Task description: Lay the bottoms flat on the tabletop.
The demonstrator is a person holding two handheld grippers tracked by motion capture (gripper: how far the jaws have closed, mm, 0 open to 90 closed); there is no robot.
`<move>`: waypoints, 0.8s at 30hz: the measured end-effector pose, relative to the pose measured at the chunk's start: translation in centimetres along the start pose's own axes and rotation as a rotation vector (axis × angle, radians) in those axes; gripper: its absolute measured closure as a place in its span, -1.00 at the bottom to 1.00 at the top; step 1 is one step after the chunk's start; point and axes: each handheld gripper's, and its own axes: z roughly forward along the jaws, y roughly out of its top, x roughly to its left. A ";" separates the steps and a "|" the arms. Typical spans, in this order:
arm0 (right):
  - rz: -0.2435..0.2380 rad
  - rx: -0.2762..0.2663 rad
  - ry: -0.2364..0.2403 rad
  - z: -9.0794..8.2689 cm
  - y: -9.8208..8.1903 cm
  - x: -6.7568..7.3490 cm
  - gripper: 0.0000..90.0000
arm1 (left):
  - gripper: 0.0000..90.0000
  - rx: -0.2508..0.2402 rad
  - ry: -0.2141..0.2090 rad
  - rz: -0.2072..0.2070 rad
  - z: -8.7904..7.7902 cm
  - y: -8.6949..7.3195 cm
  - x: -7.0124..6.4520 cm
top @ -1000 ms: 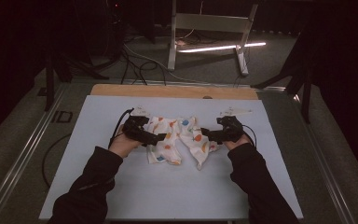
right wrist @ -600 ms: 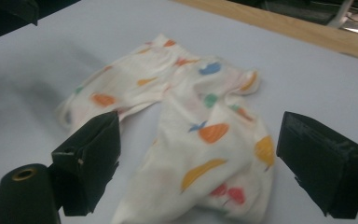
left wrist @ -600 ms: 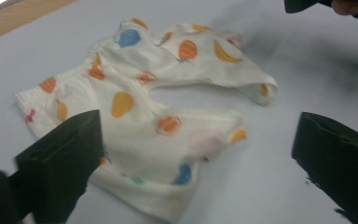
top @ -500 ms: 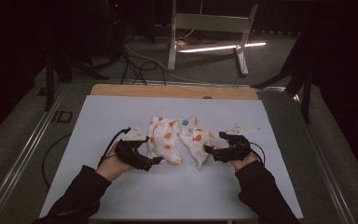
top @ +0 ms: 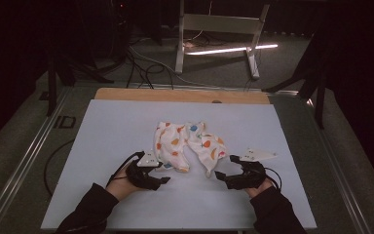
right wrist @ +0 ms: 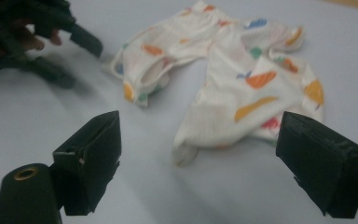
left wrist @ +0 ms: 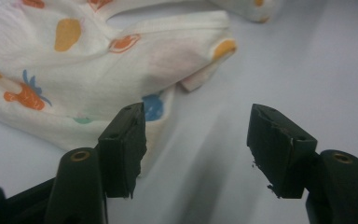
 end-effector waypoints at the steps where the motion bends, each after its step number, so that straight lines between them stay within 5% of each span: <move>1: 0.001 0.009 0.002 0.0 -0.2 0.0 -0.68 | -0.10 0.005 0.001 0.008 0.2 0.0 0.1; 8: 0.010 0.001 0.000 -0.3 -0.6 -0.4 -0.68 | 0.18 0.075 0.021 0.039 1.7 -0.3 1.0; 17: 0.007 -0.007 -0.019 -0.6 -0.6 -0.5 -0.67 | 0.90 0.044 0.094 0.012 1.4 -1.0 1.9; 20: 0.004 -0.002 -0.014 -0.5 -0.7 -0.7 -0.67 | 0.98 0.052 0.117 0.028 1.3 -0.9 1.8; 24: 0.003 -0.001 -0.012 -0.3 -0.7 -0.7 -0.67 | 0.99 0.038 0.080 0.042 0.2 -0.4 1.6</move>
